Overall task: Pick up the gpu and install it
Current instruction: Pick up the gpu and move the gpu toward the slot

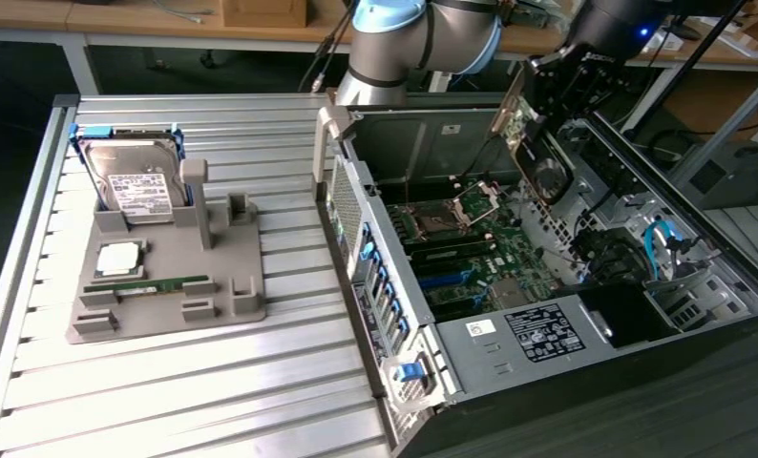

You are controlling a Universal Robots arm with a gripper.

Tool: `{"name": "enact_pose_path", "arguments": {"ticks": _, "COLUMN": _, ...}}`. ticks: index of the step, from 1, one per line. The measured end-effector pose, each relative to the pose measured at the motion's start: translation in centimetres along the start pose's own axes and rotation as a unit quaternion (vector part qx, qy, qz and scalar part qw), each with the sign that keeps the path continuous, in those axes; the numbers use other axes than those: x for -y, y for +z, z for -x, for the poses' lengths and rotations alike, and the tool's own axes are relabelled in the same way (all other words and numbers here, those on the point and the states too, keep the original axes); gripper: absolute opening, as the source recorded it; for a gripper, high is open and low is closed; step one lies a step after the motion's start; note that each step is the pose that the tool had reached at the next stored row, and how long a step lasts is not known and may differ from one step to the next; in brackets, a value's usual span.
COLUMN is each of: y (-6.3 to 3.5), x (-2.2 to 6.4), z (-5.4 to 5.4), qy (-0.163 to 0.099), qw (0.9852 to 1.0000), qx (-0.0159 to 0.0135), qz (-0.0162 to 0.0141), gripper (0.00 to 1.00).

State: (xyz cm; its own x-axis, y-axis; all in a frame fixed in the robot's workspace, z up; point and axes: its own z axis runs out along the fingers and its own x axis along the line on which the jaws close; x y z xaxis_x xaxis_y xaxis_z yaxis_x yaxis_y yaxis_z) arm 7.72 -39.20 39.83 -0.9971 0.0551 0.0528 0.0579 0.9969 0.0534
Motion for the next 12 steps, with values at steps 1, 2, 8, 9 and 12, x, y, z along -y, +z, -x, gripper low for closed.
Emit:
{"name": "enact_pose_path", "arguments": {"ticks": 1, "y": 0.04, "x": 0.0, "z": 0.02, "qy": 0.0, "qw": 1.0, "qx": 0.0, "qz": 0.0, "gripper": 0.27}}
{"name": "enact_pose_path", "arguments": {"ticks": 2, "y": 0.11, "x": 0.0, "z": 0.05, "qy": 0.0, "qw": 1.0, "qx": 0.0, "qz": 0.0, "gripper": 0.27}}
{"name": "enact_pose_path", "arguments": {"ticks": 8, "y": 0.47, "x": 0.01, "z": 0.22, "qy": -0.001, "qw": 1.0, "qx": -0.0001, "qz": 0.0, "gripper": 0.27}}
{"name": "enact_pose_path", "arguments": {"ticks": 9, "y": 0.51, "x": 0.02, "z": 0.24, "qy": -0.001, "qw": 1.0, "qx": -0.0001, "qz": -0.0001, "gripper": 0.27}}
{"name": "enact_pose_path", "arguments": {"ticks": 12, "y": 0.79, "x": 0.03, "z": 0.34, "qy": -0.002, "qw": 1.0, "qx": -0.0001, "qz": -0.0001, "gripper": 0.27}}
